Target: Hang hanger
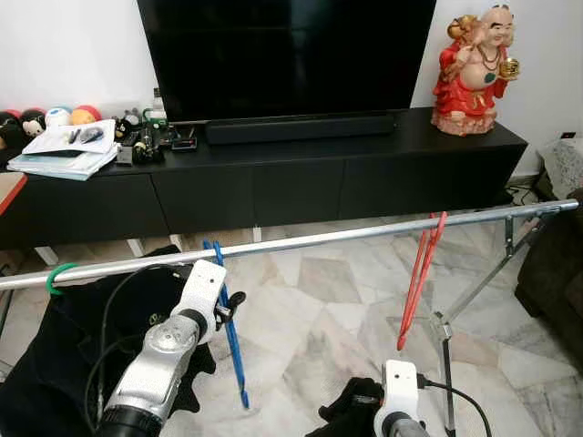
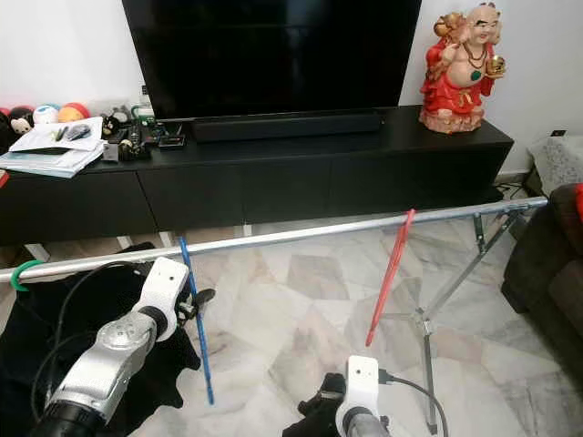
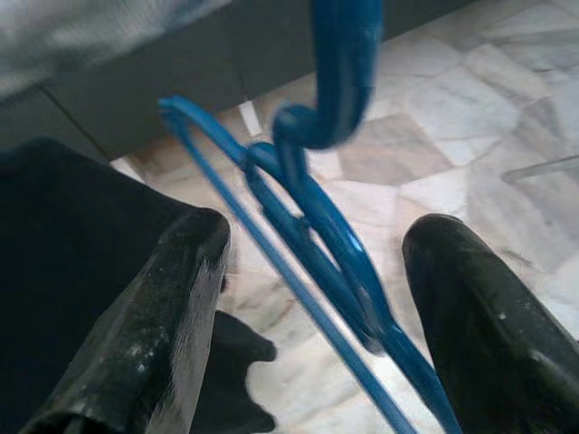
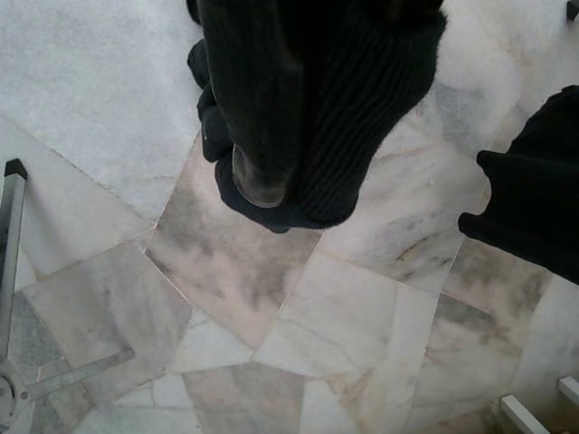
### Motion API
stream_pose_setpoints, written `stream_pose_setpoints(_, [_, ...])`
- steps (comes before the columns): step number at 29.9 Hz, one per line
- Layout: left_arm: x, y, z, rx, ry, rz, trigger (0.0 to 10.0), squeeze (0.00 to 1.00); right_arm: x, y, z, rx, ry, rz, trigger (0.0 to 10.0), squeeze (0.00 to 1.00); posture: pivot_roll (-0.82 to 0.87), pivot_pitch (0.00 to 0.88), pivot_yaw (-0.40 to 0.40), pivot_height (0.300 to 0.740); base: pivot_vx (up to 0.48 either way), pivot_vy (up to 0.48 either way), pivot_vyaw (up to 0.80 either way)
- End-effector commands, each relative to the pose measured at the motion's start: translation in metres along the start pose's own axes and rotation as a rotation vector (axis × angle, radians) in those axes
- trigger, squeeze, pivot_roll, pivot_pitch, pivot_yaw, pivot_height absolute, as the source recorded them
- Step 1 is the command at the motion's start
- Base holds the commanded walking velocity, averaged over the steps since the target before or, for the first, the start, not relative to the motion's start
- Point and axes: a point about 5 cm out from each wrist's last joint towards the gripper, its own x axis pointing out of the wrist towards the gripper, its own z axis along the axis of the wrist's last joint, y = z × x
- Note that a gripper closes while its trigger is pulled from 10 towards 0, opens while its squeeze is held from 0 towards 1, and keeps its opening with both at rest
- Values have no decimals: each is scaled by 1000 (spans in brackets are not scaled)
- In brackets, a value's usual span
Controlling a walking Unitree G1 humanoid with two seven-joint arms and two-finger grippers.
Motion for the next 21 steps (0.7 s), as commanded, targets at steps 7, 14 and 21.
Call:
stream_pose_setpoints(7, [6, 4, -4, -1, 38, 44, 10000, 0, 0, 2, 0, -2, -1, 3, 10000, 0, 193, 0, 30, 740, 0, 0, 0])
stream_pose_setpoints(14, [8, -1, -2, -8, 33, 22, 10000, 0, 0, 2, 1, -6, -1, 8, 10000, 0, 194, 0, 27, 740, 0, 0, 0])
stream_pose_setpoints(21, [9, 0, -2, -10, 29, 9, 1216, 0, 1, 3, 2, -11, -2, 12, 10000, 0, 193, 0, 26, 740, 0, 0, 0])
